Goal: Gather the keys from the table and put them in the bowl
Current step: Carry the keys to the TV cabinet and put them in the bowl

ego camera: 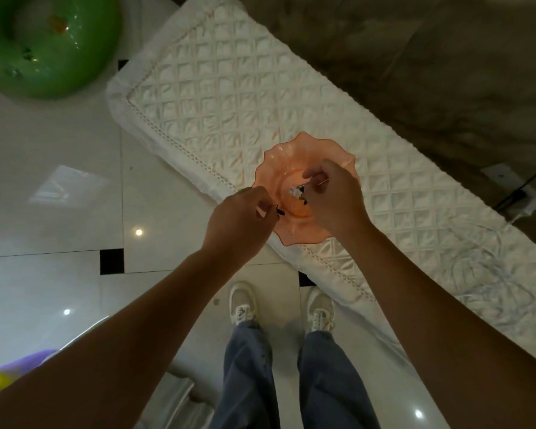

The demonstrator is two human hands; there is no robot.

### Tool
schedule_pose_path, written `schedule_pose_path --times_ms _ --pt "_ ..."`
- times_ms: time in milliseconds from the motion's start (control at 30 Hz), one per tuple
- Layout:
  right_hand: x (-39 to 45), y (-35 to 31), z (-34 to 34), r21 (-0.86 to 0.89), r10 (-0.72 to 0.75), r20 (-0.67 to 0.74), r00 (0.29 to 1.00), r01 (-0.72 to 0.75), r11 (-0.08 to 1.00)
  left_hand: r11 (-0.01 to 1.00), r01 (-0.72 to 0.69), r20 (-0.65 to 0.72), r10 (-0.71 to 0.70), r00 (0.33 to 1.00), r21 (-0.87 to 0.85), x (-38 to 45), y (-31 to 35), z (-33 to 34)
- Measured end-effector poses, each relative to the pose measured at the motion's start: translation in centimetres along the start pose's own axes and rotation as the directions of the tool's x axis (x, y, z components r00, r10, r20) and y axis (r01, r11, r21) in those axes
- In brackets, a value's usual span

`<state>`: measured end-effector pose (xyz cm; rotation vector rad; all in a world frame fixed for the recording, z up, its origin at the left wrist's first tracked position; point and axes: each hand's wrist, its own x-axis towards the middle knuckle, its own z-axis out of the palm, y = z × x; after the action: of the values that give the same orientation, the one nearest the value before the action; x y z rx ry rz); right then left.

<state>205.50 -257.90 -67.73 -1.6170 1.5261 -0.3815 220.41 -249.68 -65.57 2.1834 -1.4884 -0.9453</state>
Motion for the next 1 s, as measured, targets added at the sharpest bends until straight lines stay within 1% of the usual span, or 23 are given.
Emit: schedule_pose_path --times_ms 67,200,367,533,633,700,800,867,1000 --pt "0.7 0.2 0.5 -0.008 -0.005 0.004 1.000 0.005 1.000 1.000 0.003 -0.008 -0.003 1.000 -0.018 0.5 0.1 0.4" --pt "1.2 1.7 1.3 -0.021 0.016 0.063 0.998 -0.015 1.000 0.999 0.007 -0.007 -0.007 1.000 -0.032 1.0 -0.1 1.6" --pt "-0.5 3.4 1.2 -0.017 -0.021 0.084 0.996 0.022 1.000 1.000 0.002 -0.003 -0.002 1.000 -0.023 0.6 -0.6 2.5" --pt "-2.3 3.8 0.8 -0.044 -0.057 0.273 0.960 0.071 0.997 0.999 -0.038 -0.023 0.038 0.999 -0.018 0.5 -0.1 2.8" --pt "-2.6 4.0 1.1 -0.023 -0.100 0.326 0.940 0.113 0.993 0.998 -0.050 -0.046 0.048 0.998 -0.039 0.6 0.3 3.0" --pt "-2.8 4.1 1.4 -0.009 -0.116 0.311 0.943 0.125 0.992 0.997 -0.046 -0.060 0.042 0.997 -0.059 0.7 0.5 3.4" --pt "-3.2 4.2 1.6 0.006 -0.151 0.234 0.961 0.154 0.988 0.994 -0.045 -0.066 0.039 0.997 -0.097 0.3 0.7 4.0" --pt "-3.5 4.5 1.5 -0.005 -0.149 0.188 0.971 0.152 0.988 0.994 -0.040 -0.060 0.034 0.998 -0.102 -0.1 0.7 4.5" --pt "-3.8 5.2 1.0 -0.046 -0.132 0.152 0.980 0.140 0.989 0.994 -0.025 -0.043 0.021 0.999 -0.106 -0.7 0.4 5.1"
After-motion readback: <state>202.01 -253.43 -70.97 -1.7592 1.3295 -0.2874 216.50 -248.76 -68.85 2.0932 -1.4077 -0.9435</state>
